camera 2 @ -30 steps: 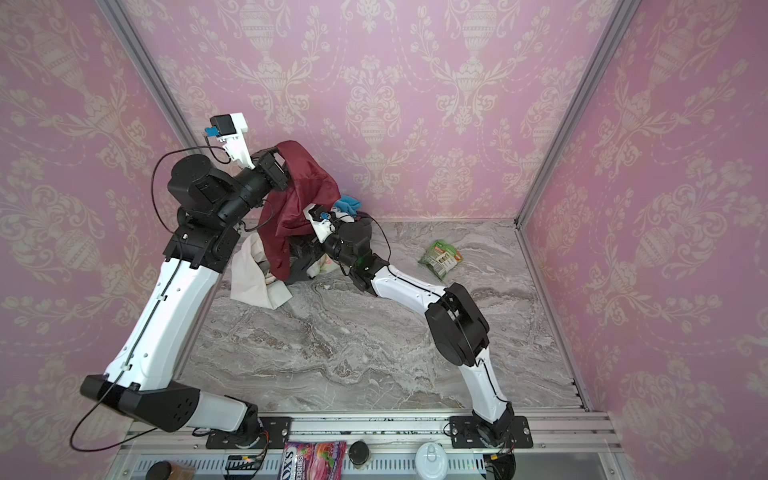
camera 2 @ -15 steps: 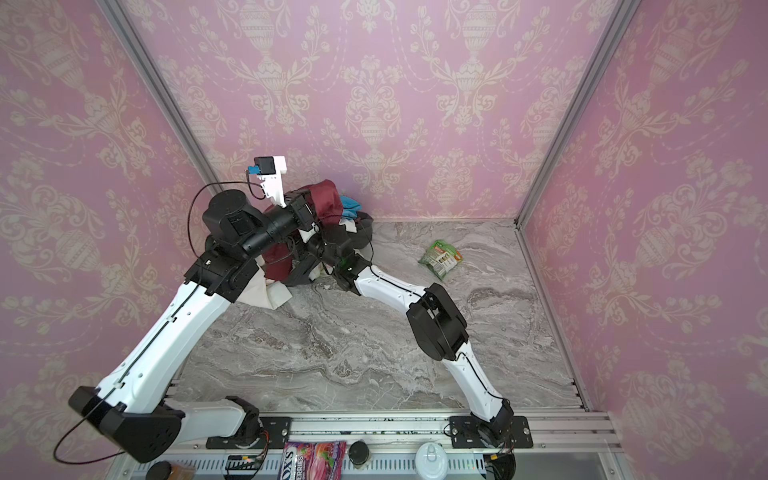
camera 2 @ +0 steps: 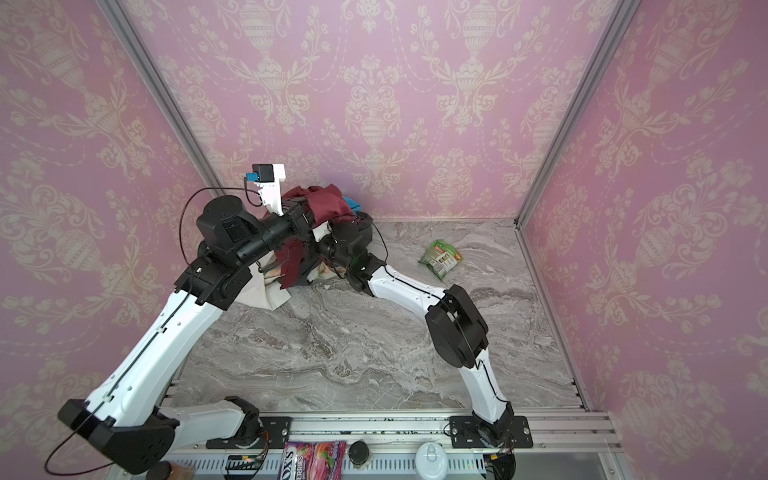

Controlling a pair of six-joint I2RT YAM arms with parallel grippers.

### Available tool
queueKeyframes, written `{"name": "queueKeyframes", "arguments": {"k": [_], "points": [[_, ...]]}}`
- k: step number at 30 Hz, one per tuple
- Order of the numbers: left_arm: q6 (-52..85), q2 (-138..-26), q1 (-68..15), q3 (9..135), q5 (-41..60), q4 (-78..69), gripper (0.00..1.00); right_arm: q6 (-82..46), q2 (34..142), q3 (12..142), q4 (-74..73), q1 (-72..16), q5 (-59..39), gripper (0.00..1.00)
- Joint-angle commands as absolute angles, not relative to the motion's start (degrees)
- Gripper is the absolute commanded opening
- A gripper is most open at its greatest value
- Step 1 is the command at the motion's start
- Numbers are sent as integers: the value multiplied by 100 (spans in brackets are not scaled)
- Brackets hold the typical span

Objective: Pick out a specific cloth from the pile

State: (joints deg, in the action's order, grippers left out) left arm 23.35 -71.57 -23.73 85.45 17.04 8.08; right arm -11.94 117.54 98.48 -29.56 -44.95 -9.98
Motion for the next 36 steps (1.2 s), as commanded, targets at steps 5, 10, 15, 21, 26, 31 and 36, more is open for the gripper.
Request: {"name": "queueKeyframes", "arguments": {"k": [5, 10, 15, 21, 26, 31, 36], "points": [[2373, -6990, -1507, 8524, 1325, 1080, 0, -1409, 10887, 10078, -2642, -4315, -954, 0], [2505, -6951, -1064, 8213, 1335, 969, 0, -1304, 10828, 10604, -2067, -4163, -976, 0], [2514, -7032, -972, 7997, 1385, 887, 1, -1073, 10780, 11163, -1561, -4021, -943, 0], [2540, -7126, -968, 7625, 1563, 629, 28, -773, 10804, 11928, -897, -3838, -860, 0], [2444, -7114, -976, 7122, 1762, 249, 58, -551, 10921, 12723, -371, -3736, -792, 0], [2374, -7102, -979, 6723, 1852, 20, 68, -190, 11026, 13358, 148, -3718, -676, 0], [2309, -7134, -1024, 6377, 2049, -338, 71, 60, 10802, 13386, 433, -3673, -434, 0]]}}
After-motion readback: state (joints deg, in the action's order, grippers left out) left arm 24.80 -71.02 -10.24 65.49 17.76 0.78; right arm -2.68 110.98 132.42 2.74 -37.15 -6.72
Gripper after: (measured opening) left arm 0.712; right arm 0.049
